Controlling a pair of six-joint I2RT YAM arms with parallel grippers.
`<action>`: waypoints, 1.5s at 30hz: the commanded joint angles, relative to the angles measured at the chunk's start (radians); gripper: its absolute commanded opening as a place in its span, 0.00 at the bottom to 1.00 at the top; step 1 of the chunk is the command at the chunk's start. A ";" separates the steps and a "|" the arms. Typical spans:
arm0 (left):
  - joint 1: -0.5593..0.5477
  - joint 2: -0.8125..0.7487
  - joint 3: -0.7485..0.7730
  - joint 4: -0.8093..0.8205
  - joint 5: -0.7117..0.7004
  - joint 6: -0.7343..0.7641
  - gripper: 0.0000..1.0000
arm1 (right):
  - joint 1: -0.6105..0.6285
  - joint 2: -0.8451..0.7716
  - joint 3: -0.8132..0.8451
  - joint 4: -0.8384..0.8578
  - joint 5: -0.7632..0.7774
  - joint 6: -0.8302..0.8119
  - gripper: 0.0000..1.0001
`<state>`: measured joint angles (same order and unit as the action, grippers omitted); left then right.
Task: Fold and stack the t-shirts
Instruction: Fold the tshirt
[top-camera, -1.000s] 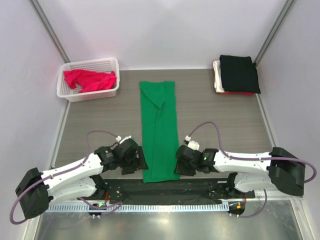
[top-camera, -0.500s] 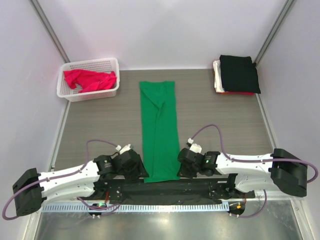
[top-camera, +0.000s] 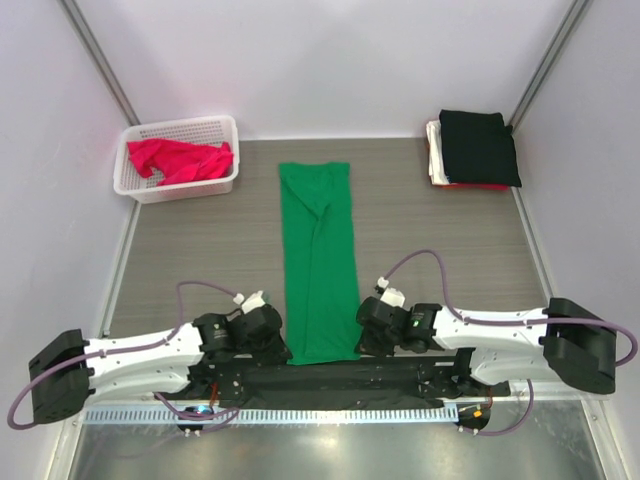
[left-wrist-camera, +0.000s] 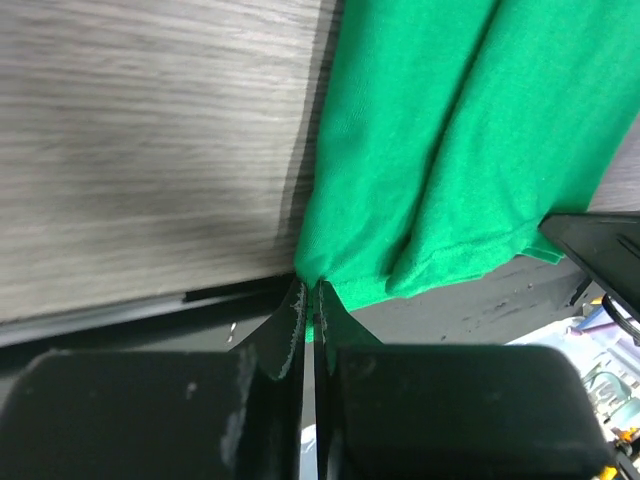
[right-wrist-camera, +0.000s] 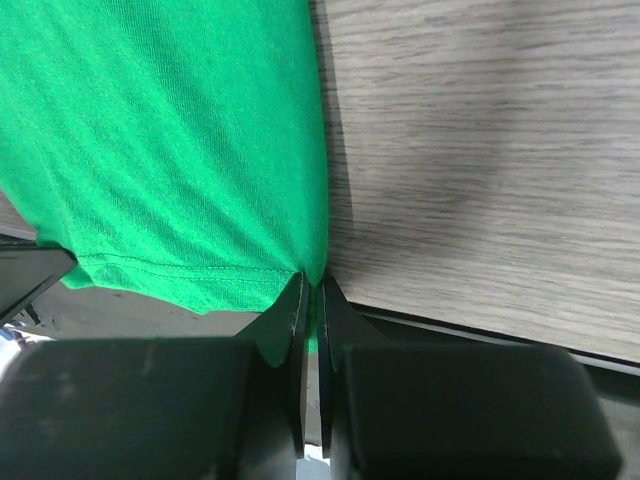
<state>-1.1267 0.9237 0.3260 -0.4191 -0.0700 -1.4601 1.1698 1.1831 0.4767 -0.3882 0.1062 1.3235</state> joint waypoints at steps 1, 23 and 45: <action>-0.018 -0.063 0.056 -0.114 -0.076 -0.034 0.00 | 0.022 -0.043 -0.009 -0.038 0.010 0.037 0.01; 0.162 0.055 0.499 -0.419 -0.274 0.259 0.00 | -0.202 0.052 0.431 -0.331 0.213 -0.210 0.01; 0.608 0.684 1.010 -0.276 -0.062 0.702 0.00 | -0.574 0.516 0.889 -0.305 0.092 -0.580 0.01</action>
<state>-0.5491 1.5787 1.2854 -0.7078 -0.1497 -0.8276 0.6209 1.6810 1.3151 -0.6968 0.2043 0.8043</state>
